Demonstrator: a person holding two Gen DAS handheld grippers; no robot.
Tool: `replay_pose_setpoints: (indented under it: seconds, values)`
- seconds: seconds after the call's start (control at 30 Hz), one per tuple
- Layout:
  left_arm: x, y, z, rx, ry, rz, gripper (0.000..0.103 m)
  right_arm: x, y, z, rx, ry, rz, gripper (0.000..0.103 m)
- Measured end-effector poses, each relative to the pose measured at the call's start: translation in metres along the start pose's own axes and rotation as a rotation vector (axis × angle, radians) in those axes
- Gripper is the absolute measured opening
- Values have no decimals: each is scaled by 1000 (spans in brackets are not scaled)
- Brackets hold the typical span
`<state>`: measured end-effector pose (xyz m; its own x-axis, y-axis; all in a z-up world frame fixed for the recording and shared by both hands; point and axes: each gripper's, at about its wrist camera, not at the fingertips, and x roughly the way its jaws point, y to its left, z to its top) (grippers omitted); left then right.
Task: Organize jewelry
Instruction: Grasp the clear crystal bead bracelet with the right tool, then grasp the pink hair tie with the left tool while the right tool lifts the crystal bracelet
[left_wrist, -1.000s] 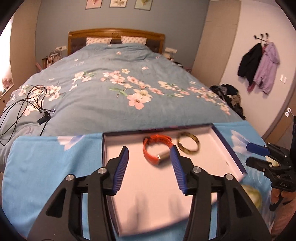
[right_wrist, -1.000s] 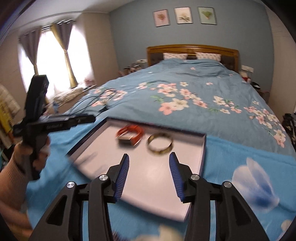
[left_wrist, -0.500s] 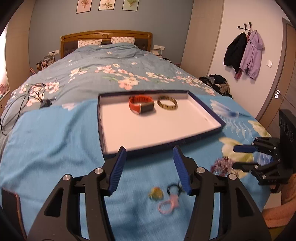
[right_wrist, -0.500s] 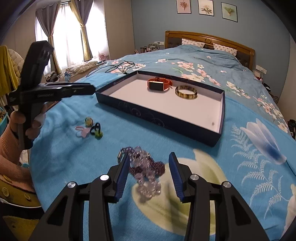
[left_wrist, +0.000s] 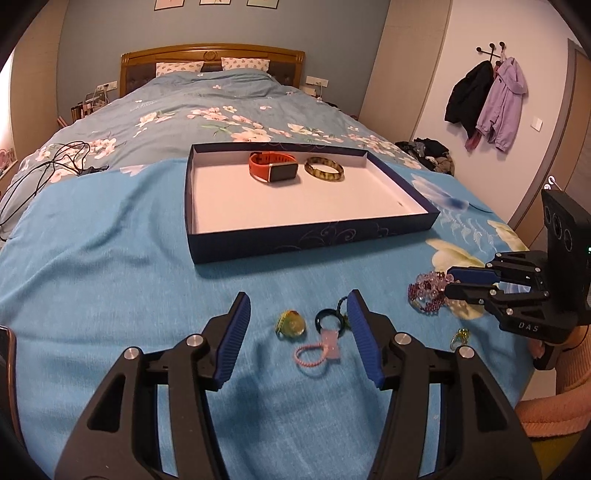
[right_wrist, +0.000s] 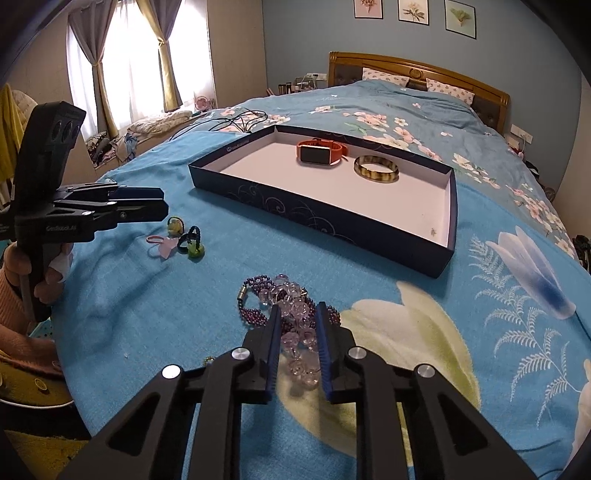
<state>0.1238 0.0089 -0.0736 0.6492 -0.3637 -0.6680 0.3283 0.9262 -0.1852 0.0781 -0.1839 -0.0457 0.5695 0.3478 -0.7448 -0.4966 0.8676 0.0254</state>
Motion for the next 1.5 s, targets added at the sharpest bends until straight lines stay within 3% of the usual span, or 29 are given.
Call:
replay_pose_setpoints:
  seconds: [0.93, 1.1, 1.5]
  values:
    - [-5, 0, -10, 12, -2, -17, 54, 0, -6, 3, 87, 18, 78, 17]
    - [-5, 1, -11, 10, -1, -17, 54, 0, -1, 4, 63, 22, 75, 8]
    - [-7, -3, -17, 50, 19, -21, 52, -28, 0, 13, 85, -94, 64, 7]
